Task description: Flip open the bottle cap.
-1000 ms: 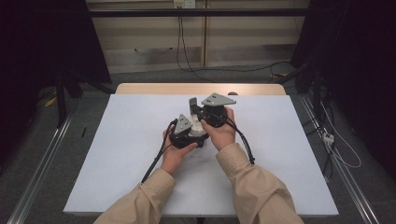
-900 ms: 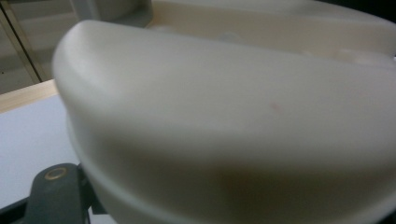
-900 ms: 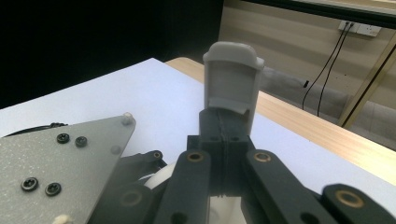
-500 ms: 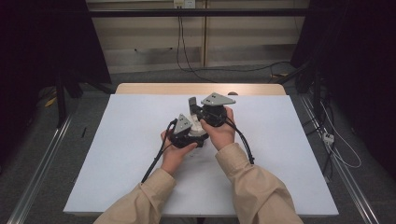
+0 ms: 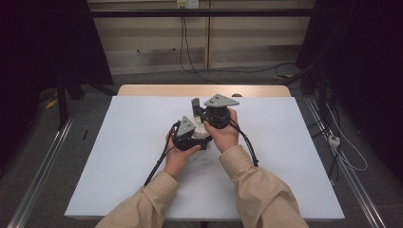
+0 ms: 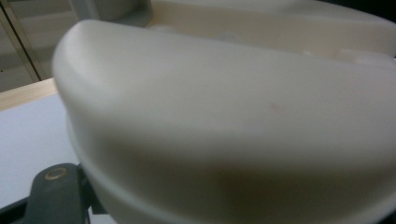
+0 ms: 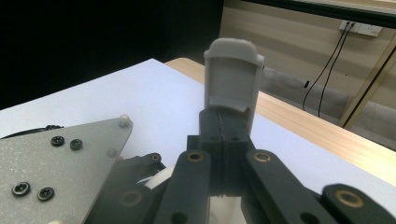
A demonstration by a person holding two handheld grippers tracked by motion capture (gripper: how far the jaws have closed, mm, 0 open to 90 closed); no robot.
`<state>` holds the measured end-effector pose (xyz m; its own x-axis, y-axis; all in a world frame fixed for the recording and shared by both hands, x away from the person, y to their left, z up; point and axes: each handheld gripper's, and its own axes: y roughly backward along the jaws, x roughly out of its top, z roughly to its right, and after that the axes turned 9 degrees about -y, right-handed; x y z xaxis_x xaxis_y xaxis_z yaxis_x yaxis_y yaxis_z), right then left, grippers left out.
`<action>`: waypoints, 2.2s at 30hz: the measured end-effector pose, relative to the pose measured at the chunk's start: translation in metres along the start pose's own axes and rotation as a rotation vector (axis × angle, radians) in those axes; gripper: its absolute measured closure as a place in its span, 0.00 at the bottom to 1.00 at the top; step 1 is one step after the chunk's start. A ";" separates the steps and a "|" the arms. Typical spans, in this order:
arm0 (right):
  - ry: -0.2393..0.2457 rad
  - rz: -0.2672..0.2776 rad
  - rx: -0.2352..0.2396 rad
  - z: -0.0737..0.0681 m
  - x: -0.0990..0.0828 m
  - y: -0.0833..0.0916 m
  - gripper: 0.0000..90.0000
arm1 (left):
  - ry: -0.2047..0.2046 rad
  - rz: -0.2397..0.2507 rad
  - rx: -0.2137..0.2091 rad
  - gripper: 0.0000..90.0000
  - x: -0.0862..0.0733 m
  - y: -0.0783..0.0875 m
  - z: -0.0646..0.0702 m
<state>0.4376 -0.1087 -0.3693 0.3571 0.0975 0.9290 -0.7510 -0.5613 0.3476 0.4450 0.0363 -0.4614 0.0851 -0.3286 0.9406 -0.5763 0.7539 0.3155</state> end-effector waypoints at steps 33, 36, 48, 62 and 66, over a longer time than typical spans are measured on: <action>-0.007 -0.019 -0.007 0.004 0.006 -0.014 1.00 | -0.006 -0.005 -0.002 0.21 0.000 0.000 -0.001; -0.007 -0.019 -0.006 0.004 0.006 -0.015 1.00 | -0.005 -0.004 -0.004 0.21 0.000 0.000 -0.001; -0.014 -0.027 -0.010 0.006 0.006 -0.020 1.00 | 0.004 -0.004 0.005 0.21 0.000 -0.001 0.000; -0.020 -0.044 -0.019 0.008 0.002 -0.025 1.00 | 0.003 -0.005 0.006 0.21 0.000 -0.001 0.000; -0.021 -0.047 -0.021 0.009 0.001 -0.026 1.00 | 0.006 -0.006 0.009 0.21 0.000 -0.001 0.000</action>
<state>0.4628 -0.1010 -0.3785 0.4038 0.1062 0.9086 -0.7443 -0.5394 0.3939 0.4453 0.0351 -0.4615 0.0930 -0.3296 0.9395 -0.5830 0.7469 0.3197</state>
